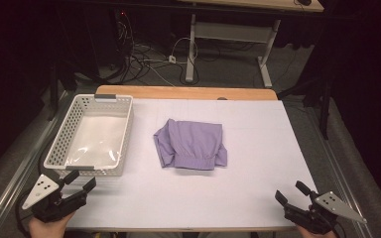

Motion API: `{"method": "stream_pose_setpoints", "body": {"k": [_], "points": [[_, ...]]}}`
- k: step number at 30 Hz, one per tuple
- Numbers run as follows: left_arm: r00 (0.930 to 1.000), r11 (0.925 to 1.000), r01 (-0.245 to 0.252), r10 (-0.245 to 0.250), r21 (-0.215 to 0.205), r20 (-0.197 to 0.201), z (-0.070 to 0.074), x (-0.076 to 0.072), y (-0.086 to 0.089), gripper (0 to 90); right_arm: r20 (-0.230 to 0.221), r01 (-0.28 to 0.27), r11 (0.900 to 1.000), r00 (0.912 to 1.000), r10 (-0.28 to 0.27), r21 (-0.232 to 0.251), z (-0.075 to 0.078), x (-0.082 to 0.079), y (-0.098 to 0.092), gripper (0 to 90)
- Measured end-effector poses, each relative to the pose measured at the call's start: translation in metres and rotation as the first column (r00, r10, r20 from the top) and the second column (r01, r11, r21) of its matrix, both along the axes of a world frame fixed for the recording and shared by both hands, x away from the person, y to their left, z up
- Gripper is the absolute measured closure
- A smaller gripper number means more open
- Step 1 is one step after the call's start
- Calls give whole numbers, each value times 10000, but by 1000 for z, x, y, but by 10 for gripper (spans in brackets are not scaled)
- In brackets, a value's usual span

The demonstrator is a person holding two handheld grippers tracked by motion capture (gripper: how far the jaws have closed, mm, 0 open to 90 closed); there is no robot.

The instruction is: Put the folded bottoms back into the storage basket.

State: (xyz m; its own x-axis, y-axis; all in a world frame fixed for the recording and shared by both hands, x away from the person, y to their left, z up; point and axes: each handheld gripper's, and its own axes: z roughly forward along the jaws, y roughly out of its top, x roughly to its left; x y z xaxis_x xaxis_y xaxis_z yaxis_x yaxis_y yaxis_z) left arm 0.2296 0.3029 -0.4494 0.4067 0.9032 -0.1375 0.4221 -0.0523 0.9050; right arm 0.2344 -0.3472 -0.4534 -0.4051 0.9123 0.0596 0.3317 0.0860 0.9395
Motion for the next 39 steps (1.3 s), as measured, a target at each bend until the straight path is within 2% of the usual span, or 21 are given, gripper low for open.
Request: {"method": "stream_pose_setpoints", "body": {"k": [17,23,27,34,39], "points": [[9999,10000,13,-12,-48,168,2,-2,0,323,15,-35,10000,10000,35,-9,0,-1,0,187],[9997,9999,2,0,-112,250,3,-2,0,323,156,24,10000,9999,-24,21,1,-5,-2,187],[9991,9999,159,-156,-64,382,5,-3,-2,322,105,-68,10000,9999,68,-32,1,-4,-1,187],[9989,9996,265,-265,19,382,6,-1,-8,321,60,-199,9998,9998,199,21,0,-2,-1,187],[9986,9992,364,-357,-169,398,9,-1,-10,322,19,-279,9996,9996,279,65,-1,-2,-1,187]]}}
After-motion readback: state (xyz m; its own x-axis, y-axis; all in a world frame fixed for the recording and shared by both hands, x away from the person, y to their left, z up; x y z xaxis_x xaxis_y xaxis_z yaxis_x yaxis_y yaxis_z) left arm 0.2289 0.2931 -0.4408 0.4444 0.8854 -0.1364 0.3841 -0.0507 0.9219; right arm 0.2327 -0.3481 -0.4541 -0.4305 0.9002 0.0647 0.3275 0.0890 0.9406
